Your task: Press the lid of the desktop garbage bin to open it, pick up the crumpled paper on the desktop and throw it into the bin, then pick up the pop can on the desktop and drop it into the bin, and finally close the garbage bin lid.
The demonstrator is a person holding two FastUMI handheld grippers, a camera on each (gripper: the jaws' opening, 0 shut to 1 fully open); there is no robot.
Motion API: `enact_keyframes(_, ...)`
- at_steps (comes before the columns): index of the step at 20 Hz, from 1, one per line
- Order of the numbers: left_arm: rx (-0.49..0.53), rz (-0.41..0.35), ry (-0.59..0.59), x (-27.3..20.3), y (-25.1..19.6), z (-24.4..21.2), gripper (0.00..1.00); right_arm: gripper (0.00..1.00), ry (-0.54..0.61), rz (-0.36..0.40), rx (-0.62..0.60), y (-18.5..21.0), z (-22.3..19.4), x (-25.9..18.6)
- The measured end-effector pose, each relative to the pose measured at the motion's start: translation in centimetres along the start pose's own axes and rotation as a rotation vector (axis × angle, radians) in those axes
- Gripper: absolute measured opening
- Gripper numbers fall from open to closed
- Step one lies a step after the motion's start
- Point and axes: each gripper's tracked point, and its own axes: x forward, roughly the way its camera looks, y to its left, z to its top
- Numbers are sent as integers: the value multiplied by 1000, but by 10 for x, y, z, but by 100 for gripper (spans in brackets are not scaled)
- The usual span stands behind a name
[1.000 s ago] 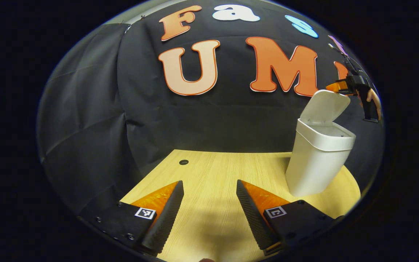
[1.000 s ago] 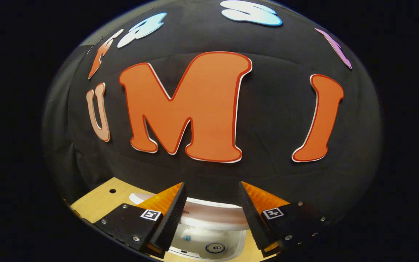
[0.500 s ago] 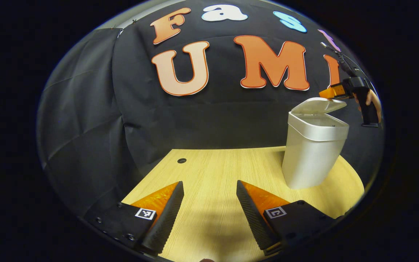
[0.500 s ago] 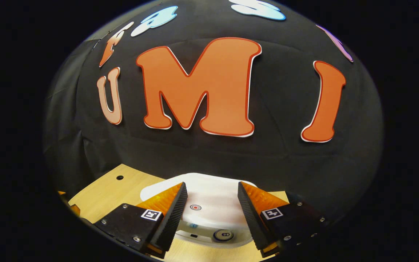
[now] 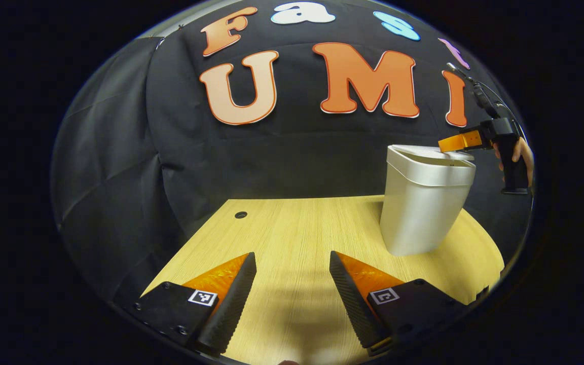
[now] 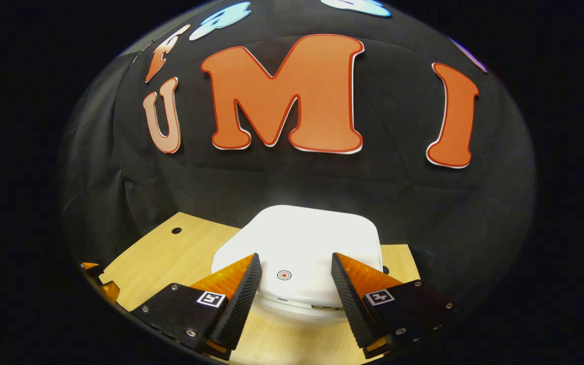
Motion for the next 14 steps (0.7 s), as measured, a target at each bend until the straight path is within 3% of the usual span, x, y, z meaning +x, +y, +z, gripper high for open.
enact_keyframes(9, -26, 19, 19, -3, 3, -8, 94, 79, -44, -8, -21, 5, -13, -3)
enact_keyframes(14, -32, 25, 12, -5, 3, -5, 93, 64, -52, -9, -28, 12, -17, -2)
